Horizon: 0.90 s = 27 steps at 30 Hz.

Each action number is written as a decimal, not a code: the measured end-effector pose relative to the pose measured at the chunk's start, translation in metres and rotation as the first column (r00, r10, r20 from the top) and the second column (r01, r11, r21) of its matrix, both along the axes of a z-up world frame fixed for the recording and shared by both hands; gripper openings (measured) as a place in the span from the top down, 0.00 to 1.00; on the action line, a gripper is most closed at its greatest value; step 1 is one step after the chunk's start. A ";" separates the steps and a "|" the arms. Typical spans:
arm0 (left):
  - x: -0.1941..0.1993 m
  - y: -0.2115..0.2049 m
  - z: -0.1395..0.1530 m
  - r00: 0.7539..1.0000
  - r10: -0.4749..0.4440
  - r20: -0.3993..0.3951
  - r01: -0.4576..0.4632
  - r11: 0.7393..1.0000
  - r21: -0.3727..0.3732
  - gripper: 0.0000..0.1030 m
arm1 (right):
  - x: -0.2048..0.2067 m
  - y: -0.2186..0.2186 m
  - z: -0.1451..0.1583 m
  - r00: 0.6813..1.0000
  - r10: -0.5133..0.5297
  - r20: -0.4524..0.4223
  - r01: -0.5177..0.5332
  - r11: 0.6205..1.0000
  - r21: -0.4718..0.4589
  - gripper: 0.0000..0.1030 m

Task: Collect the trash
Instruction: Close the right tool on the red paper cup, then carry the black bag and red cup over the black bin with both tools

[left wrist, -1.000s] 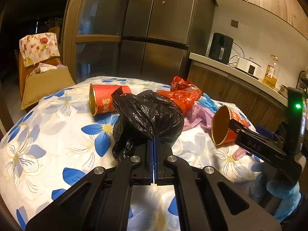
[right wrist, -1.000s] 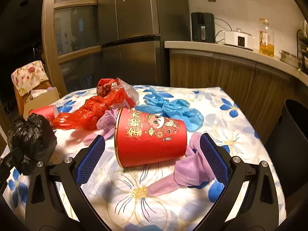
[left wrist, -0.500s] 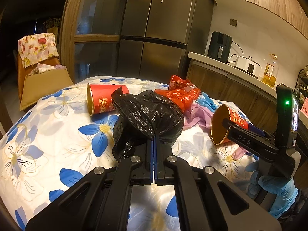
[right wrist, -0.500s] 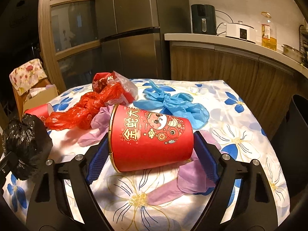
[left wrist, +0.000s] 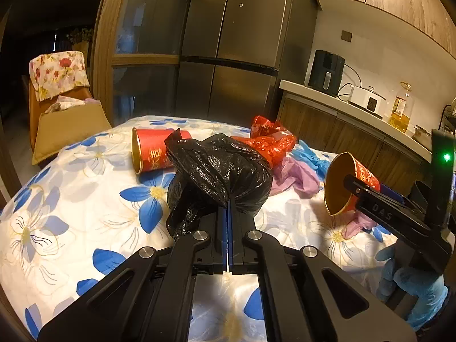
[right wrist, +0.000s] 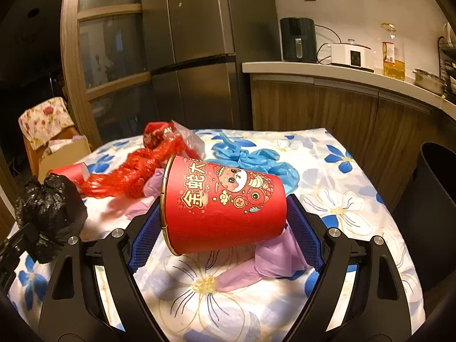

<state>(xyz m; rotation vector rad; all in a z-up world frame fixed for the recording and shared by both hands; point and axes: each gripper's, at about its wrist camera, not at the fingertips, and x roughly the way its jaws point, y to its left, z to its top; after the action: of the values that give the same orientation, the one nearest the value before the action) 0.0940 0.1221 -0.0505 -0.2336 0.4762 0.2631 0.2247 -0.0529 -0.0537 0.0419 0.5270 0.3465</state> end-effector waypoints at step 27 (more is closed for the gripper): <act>0.011 -0.093 0.037 0.984 -0.168 0.063 0.163 0.984 0.077 1.00 | -0.056 -0.118 0.056 0.981 -0.145 0.126 0.139 0.989 0.056 0.20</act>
<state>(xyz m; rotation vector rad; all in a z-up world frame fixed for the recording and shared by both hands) 0.1052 0.0293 -0.0134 -0.1315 0.4141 0.1083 0.1686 -0.1706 0.0018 0.1014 0.3842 0.2201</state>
